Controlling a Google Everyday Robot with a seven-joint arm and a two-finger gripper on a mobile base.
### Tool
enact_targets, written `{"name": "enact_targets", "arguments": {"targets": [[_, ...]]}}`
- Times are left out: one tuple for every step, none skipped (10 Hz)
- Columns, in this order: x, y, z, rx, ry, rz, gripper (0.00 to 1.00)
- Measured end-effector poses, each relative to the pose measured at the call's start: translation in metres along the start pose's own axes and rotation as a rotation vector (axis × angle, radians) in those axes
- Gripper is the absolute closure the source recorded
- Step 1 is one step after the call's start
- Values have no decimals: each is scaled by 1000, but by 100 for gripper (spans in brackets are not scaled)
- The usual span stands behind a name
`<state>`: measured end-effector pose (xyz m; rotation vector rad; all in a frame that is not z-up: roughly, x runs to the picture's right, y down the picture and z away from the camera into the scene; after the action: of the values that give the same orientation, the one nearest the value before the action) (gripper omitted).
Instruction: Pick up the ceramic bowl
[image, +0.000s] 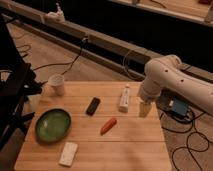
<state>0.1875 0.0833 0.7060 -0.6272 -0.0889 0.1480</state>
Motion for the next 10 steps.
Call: {"name": "enact_targets", "arguments": {"targets": [[-9,-2,2,8,-23,-26,28],[-23,-5,4,19,-37,-70,28],[-37,-7,7,26,-49,-117,28],[-52,-7,10,33,-68,-159,28],[-69,-3,16,31,-98,-196,28],[-98,3,24,20,-146,-250,28],[-118,10,28,8,-182,-289,28],[-143,21,36,-12,-222,-341,28],[-167,33,43,-34,-258,-401,28],[-192,47,50,-57,-290,-463,28]]}}
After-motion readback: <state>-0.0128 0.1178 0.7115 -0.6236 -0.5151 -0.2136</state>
